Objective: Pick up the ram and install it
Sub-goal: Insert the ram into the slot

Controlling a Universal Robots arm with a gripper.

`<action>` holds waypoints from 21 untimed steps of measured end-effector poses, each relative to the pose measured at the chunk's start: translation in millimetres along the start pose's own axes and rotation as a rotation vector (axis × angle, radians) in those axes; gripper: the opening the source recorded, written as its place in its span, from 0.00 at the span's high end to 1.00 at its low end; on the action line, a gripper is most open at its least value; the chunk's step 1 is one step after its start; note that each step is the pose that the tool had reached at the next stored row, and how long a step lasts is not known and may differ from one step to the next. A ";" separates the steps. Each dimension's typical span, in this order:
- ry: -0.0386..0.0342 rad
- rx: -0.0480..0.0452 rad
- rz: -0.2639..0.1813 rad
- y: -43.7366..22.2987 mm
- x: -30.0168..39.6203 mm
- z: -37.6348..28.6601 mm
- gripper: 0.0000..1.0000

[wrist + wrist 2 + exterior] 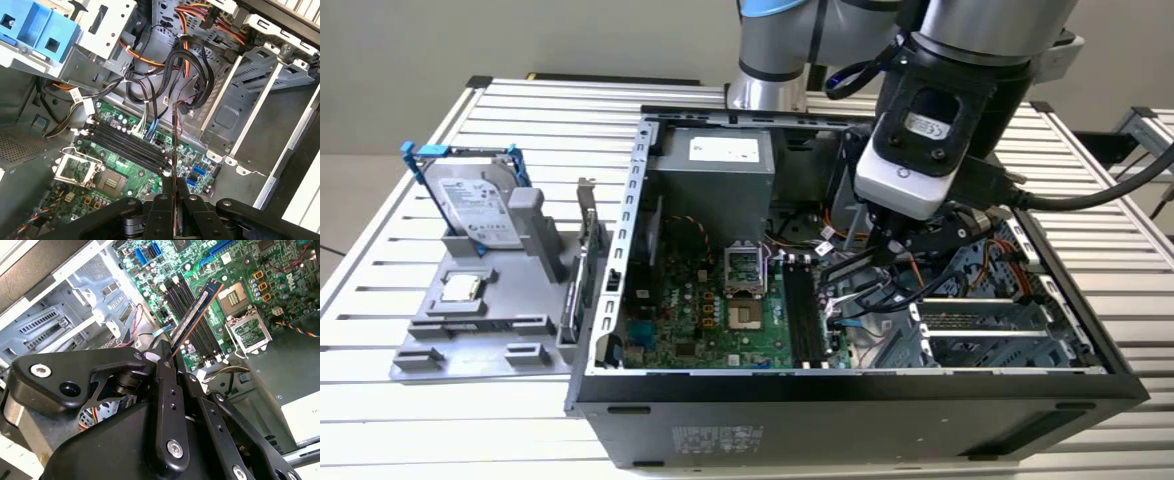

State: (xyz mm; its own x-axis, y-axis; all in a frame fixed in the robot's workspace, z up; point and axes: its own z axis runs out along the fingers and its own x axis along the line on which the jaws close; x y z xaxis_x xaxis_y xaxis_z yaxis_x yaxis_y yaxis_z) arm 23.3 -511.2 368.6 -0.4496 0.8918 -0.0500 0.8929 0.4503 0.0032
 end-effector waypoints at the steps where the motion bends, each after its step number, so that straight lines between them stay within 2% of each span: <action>1: -0.0002 -0.0003 -0.008 0.0 0.0 0.0 1.00; 21: -0.0044 -0.0060 -0.172 0.3 0.6 0.0 1.00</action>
State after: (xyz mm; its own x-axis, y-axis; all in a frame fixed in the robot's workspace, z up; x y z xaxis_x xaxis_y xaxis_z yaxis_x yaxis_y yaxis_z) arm 23.3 -510.6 368.6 -0.5954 0.8015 -0.0547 0.8027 0.5963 0.0002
